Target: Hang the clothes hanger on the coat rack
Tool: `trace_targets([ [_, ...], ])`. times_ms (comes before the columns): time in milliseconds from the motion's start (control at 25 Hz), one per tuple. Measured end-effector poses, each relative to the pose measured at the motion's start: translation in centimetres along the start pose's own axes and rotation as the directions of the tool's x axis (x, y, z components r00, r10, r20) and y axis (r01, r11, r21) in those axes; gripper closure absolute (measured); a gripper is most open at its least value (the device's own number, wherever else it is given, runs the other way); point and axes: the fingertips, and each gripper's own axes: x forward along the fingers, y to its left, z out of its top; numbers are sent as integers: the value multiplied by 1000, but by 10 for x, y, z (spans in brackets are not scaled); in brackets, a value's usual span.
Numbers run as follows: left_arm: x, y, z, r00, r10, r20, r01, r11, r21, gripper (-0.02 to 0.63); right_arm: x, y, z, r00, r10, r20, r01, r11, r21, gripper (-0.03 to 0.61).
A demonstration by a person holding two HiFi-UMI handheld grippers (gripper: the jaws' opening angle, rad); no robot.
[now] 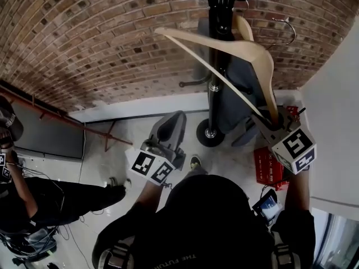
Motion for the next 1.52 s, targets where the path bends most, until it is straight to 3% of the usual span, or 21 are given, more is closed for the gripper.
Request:
trace_targets([
  [680, 28, 46, 1, 999, -43, -10, 43, 998, -50, 594, 34, -24, 15, 996, -14, -92, 11, 999, -30, 539],
  [1520, 43, 81, -2, 997, -77, -18, 75, 993, -93, 594, 62, -42, 12, 966, -45, -255, 25, 996, -81, 540],
])
